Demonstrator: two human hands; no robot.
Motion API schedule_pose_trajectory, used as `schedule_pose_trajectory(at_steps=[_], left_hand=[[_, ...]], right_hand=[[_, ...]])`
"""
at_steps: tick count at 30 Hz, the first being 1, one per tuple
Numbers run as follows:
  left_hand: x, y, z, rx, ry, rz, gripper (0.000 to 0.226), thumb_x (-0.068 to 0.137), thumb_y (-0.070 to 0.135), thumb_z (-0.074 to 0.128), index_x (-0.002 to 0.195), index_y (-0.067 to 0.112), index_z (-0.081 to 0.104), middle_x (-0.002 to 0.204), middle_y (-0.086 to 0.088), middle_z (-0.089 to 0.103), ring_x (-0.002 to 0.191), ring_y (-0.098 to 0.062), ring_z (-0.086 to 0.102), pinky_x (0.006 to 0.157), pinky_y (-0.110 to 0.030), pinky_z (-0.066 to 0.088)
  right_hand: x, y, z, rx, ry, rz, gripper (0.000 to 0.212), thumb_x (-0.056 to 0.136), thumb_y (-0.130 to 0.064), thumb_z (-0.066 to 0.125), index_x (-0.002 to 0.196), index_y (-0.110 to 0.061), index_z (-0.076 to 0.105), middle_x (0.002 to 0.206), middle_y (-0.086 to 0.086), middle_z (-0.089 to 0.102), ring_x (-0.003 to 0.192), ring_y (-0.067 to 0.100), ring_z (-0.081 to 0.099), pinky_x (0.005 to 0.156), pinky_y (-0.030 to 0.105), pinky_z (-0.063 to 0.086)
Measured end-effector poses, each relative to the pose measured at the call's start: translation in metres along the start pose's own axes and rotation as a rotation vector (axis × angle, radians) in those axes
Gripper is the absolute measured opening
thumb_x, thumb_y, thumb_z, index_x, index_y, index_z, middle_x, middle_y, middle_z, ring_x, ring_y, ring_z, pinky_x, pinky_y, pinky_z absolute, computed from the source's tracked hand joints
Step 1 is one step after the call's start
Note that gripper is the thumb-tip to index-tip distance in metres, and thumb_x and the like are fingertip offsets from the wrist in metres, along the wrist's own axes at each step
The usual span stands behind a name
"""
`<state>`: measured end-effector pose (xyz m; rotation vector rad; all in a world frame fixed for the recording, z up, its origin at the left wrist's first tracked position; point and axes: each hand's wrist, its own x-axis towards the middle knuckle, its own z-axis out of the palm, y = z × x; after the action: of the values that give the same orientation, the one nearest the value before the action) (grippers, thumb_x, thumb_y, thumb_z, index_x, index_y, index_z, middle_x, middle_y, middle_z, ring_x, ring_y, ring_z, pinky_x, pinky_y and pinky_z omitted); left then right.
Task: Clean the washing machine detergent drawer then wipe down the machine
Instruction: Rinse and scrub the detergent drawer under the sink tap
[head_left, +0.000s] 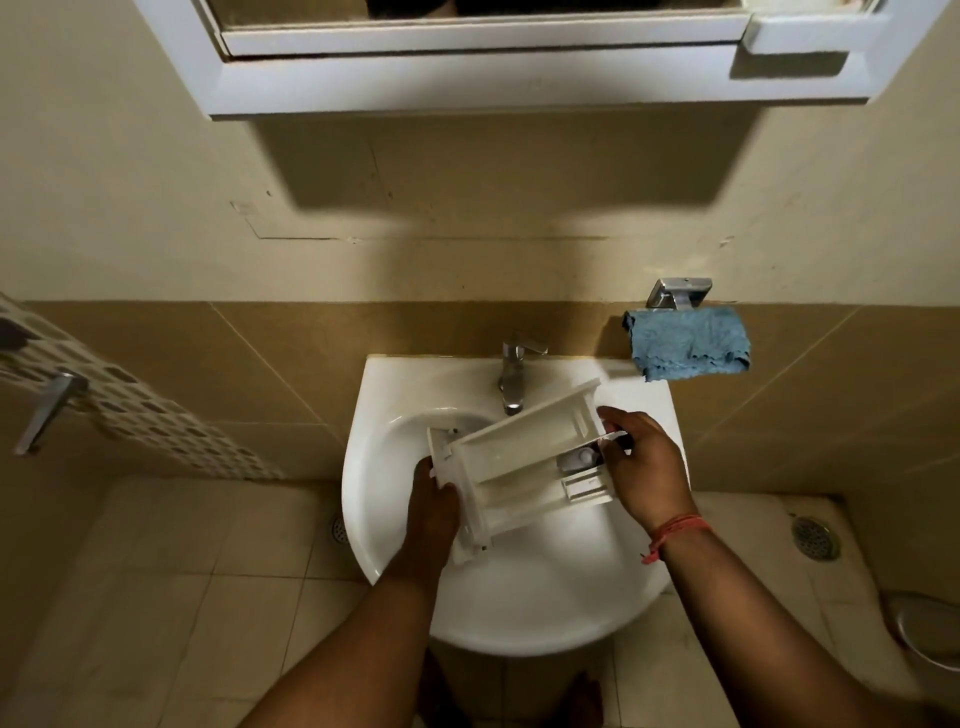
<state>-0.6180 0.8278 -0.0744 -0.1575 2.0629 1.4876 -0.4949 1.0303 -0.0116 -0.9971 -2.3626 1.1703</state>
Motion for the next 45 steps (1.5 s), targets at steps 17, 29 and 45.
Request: schedule_pose_trajectory(at_steps=[17,29,45], left_hand=[[-0.011,0.034,-0.02,0.245,0.337,0.19,0.041,0.096,0.015,0.055,0.137,0.012,0.048,0.126,-0.015,0.05,0.113,-0.03,0.053,0.096,-0.033,0.04],[-0.011,0.035,-0.016,0.204,0.303,0.074,0.035,0.096,0.022,0.055,0.129,0.013,0.049,0.12,-0.007,0.051,0.108,-0.026,0.052,0.095,-0.035,0.042],[-0.043,0.012,-0.023,0.242,0.401,0.091,0.047,0.085,0.046,0.067,0.111,0.009,0.053,0.106,-0.007,0.062,0.094,-0.024,0.063,0.083,-0.034,0.05]], right_hand=[[-0.02,0.02,0.055,0.08,-0.28,0.389,0.07,0.094,-0.006,0.058,0.153,-0.005,0.022,0.158,0.013,0.022,0.146,0.026,0.023,0.113,0.021,0.015],[-0.066,0.03,0.103,0.71,0.052,0.953,0.082,0.086,-0.025,0.072,0.151,-0.009,0.024,0.149,0.015,0.033,0.13,0.035,0.044,0.105,0.047,0.043],[-0.065,0.005,0.103,1.129,-0.261,0.777,0.028,0.104,-0.013,0.04,0.13,-0.015,0.05,0.12,0.015,0.064,0.1,0.026,0.066,0.074,0.038,0.058]])
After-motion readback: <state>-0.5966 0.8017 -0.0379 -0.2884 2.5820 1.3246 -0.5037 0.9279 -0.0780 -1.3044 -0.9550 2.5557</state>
